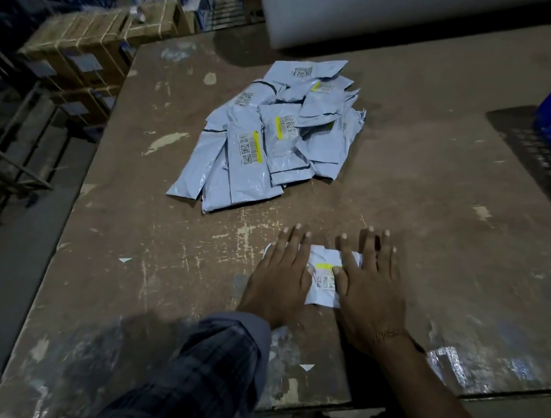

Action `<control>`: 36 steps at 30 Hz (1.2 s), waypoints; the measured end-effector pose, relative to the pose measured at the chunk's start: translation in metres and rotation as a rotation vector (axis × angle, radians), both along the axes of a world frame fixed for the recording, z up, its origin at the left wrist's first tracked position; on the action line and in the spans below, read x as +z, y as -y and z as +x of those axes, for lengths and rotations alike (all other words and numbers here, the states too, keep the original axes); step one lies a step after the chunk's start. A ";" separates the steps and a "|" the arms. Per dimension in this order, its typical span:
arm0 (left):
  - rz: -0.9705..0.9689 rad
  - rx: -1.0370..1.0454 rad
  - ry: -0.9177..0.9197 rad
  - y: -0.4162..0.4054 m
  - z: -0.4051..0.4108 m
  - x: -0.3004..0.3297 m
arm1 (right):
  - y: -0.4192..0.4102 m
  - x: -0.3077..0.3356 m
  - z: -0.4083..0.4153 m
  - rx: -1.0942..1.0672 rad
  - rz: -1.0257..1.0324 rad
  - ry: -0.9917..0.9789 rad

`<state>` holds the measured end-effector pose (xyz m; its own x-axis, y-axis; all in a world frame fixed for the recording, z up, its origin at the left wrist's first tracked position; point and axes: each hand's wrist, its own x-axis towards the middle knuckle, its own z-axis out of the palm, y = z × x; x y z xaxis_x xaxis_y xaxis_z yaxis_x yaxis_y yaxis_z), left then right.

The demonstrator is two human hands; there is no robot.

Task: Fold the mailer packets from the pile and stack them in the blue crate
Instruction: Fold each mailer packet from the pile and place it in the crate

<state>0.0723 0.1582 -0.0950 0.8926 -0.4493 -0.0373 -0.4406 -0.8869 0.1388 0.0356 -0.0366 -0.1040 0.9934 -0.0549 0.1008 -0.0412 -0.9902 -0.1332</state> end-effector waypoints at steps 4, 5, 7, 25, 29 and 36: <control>0.029 0.049 0.026 0.011 -0.002 -0.003 | 0.001 0.000 -0.010 0.015 -0.008 0.014; 0.051 -0.008 0.051 0.011 -0.006 -0.004 | 0.001 0.000 -0.004 0.010 0.007 0.021; 0.082 -0.102 0.066 0.006 -0.014 -0.004 | 0.001 0.001 0.012 0.001 0.037 0.026; -0.325 0.421 -0.076 0.022 -0.013 0.004 | 0.024 0.055 -0.015 -0.098 0.187 -0.039; -0.139 0.447 -0.170 0.066 -0.002 0.018 | 0.059 0.098 -0.014 -0.185 0.116 0.081; -0.039 0.342 -0.241 0.159 0.006 0.033 | 0.157 0.184 -0.018 -0.311 0.143 0.284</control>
<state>0.0781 -0.0004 -0.0618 0.9584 -0.1337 -0.2522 -0.0723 -0.9684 0.2387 0.0174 -0.1939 0.0798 0.8614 -0.3796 0.3375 -0.2758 -0.9075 -0.3168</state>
